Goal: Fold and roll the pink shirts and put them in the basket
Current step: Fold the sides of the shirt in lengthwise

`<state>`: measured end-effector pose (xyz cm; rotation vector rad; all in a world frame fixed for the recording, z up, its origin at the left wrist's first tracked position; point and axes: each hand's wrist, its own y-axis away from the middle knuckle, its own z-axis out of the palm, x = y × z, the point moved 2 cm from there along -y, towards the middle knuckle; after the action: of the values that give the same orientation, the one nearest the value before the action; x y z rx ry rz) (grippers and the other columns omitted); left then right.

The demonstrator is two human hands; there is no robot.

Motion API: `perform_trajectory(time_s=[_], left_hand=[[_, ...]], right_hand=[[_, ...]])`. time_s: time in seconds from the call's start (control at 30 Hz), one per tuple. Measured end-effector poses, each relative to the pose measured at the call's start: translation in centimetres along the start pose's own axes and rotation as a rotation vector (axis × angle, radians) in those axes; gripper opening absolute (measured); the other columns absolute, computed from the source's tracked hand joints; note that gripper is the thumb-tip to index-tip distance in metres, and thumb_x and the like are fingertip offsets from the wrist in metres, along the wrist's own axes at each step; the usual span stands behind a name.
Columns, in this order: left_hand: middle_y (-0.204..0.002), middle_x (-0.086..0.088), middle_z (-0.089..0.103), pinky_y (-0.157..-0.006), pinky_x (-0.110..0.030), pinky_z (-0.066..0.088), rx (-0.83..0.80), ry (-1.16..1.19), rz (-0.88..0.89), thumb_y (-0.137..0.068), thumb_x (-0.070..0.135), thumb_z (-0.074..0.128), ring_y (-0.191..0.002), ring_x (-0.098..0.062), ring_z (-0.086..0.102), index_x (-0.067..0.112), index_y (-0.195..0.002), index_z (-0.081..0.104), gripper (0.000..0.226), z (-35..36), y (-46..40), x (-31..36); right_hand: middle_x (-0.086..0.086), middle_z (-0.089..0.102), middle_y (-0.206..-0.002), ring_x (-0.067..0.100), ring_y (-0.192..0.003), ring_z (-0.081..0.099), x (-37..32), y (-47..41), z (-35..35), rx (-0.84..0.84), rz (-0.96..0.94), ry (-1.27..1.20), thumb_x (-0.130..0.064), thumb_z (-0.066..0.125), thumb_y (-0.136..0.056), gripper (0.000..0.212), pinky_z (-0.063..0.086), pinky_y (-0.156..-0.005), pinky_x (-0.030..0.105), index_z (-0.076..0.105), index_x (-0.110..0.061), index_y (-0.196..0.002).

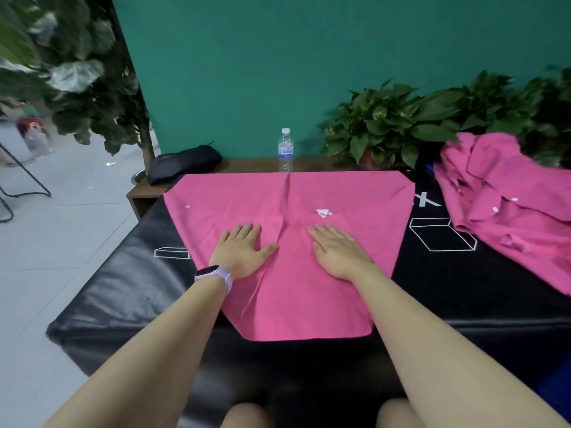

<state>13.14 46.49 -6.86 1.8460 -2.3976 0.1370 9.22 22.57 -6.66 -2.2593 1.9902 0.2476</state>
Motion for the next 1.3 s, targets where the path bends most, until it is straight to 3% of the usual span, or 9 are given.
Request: perform_trajectory(time_s=[0.5,0.6,0.67,0.7,0.77,0.87,0.97,1.1,1.3], left_hand=[[-0.168,0.005,-0.001,-0.126,-0.042,-0.002,0.025,0.049,-0.008,-0.090,0.081,0.013,-0.155,-0.016,-0.005,0.029,-0.161,0.005,0.089,0.7,16.2,4.0],[-0.164,-0.001,0.022,-0.123,-0.045,0.015,-0.014,0.005,-0.018,-0.096,0.073,0.023,-0.152,-0.024,0.016,0.024,-0.158,0.024,0.078,-0.5,15.1,4.3],[-0.139,-0.010,0.050,-0.108,-0.046,0.037,0.088,-0.038,-0.016,-0.102,0.058,0.032,-0.130,-0.032,0.045,0.016,-0.136,0.050,0.057,-1.9,13.6,4.8],[-0.128,-0.012,0.055,-0.100,-0.046,0.042,0.135,-0.021,0.006,-0.104,0.048,0.035,-0.120,-0.035,0.052,0.013,-0.128,0.054,0.047,-2.5,12.7,5.1],[-0.129,-0.013,0.054,-0.099,-0.045,0.041,0.116,0.034,0.114,-0.105,0.026,0.040,-0.120,-0.036,0.053,0.010,-0.137,0.050,0.037,-2.9,11.2,5.8],[-0.132,-0.010,0.055,-0.102,-0.043,0.040,0.042,0.030,0.249,-0.099,0.009,0.043,-0.121,-0.033,0.052,0.015,-0.145,0.048,0.046,-2.7,9.8,6.1],[-0.106,-0.011,0.059,-0.091,-0.043,0.043,0.146,0.037,0.293,-0.096,0.011,0.050,-0.102,-0.034,0.056,0.012,-0.120,0.066,0.030,-2.7,8.7,5.5],[-0.088,-0.009,0.054,-0.085,-0.041,0.042,0.202,0.204,0.308,-0.095,0.009,0.057,-0.090,-0.031,0.052,0.006,-0.090,0.066,0.011,-3.4,7.0,4.4],[-0.096,-0.016,0.064,-0.072,-0.036,0.040,0.227,0.361,0.146,-0.101,0.008,0.043,-0.084,-0.031,0.056,0.005,-0.099,0.056,0.013,-4.9,2.8,3.7]], right_hand=[[-0.015,0.001,-0.168,0.007,-0.155,-0.002,-1.4,16.3,1.0,0.016,-0.039,-0.032,-0.051,0.012,-0.106,0.056,-0.004,-0.125,0.035,0.008,-0.038,-0.161],[-0.005,0.036,-0.159,0.020,-0.147,0.031,-1.5,14.2,-0.8,0.056,-0.015,-0.049,-0.047,0.036,-0.104,0.051,0.025,-0.119,0.042,0.039,-0.030,-0.153],[0.004,0.054,-0.140,0.027,-0.131,0.046,-1.7,12.2,-2.3,0.167,-0.003,-0.064,-0.035,0.049,-0.100,0.042,0.040,-0.106,0.040,0.053,-0.019,-0.139],[0.006,0.056,-0.137,0.028,-0.129,0.047,-1.9,11.5,-2.7,0.214,-0.020,-0.061,-0.028,0.051,-0.098,0.041,0.040,-0.105,0.039,0.054,-0.016,-0.138],[0.003,0.057,-0.140,0.024,-0.133,0.046,-2.2,11.1,-2.6,0.232,-0.080,-0.066,-0.019,0.051,-0.094,0.046,0.037,-0.109,0.038,0.054,-0.016,-0.140],[-0.001,0.061,-0.136,0.022,-0.127,0.053,-1.9,11.3,-1.8,0.222,-0.096,-0.148,-0.021,0.052,-0.089,0.048,0.040,-0.106,0.036,0.060,-0.020,-0.136],[-0.001,0.062,-0.126,0.021,-0.122,0.052,-1.4,11.0,-1.4,0.271,-0.115,-0.087,-0.028,0.053,-0.087,0.046,0.038,-0.108,0.038,0.061,-0.020,-0.132],[-0.004,0.056,-0.106,0.020,-0.108,0.047,-1.2,10.7,-1.0,0.360,-0.155,-0.043,-0.032,0.055,-0.086,0.033,0.039,-0.100,0.036,0.063,-0.021,-0.117],[-0.008,0.050,-0.090,0.018,-0.093,0.045,-1.3,10.0,-0.6,0.293,-0.220,-0.101,-0.036,0.054,-0.095,0.016,0.042,-0.085,0.037,0.050,-0.021,-0.089]])
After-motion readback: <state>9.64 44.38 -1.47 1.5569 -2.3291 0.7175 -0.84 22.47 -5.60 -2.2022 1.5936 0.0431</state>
